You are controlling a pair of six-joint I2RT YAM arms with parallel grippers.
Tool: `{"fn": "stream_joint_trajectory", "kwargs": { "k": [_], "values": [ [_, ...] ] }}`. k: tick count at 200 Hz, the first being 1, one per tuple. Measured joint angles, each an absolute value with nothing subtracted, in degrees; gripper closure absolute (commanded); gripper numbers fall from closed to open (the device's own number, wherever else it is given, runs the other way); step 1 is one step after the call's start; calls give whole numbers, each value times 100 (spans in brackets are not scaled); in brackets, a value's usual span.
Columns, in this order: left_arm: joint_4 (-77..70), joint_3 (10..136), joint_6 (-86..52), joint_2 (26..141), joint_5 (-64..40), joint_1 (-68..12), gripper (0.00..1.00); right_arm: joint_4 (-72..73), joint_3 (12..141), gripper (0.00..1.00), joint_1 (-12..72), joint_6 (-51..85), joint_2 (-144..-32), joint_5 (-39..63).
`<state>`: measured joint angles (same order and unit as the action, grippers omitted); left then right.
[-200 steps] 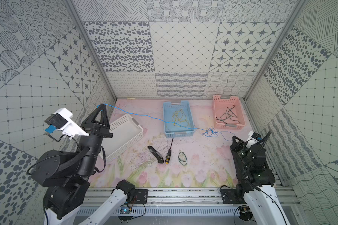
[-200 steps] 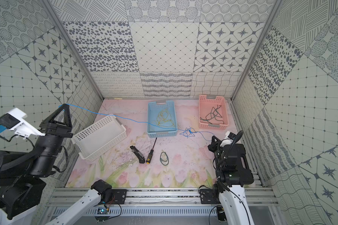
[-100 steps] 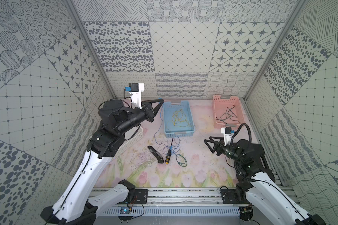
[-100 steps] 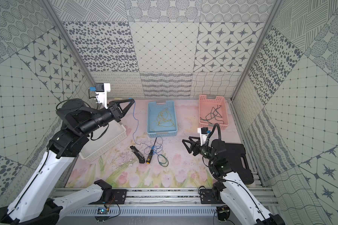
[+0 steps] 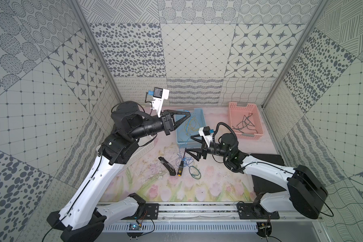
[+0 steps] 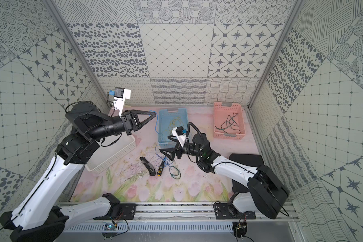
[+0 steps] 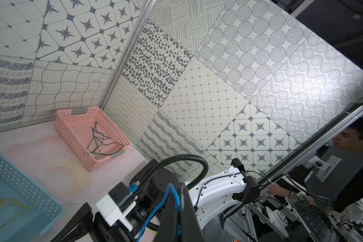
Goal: Untangle and sort cables by color
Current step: Untie the cable.
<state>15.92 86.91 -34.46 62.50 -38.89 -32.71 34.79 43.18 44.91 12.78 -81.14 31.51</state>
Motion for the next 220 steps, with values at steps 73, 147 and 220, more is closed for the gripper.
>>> {"fn": "stream_joint_trajectory", "kwargs": {
  "k": [73, 147, 220],
  "values": [
    [1601, 9098, -3573, 6143, -4047, -3299, 100, 4296, 4182, 100, 5424, 1949, -9218, 2593],
    [1616, 8337, -3249, 5603, -3127, -3304, 100, 3551, 3540, 100, 5264, 2156, -6820, 2110],
    [1354, 7537, -3238, 5607, -2696, -3297, 70, 2178, 3782, 100, 4493, 2040, -5760, 2539]
  ]
}}
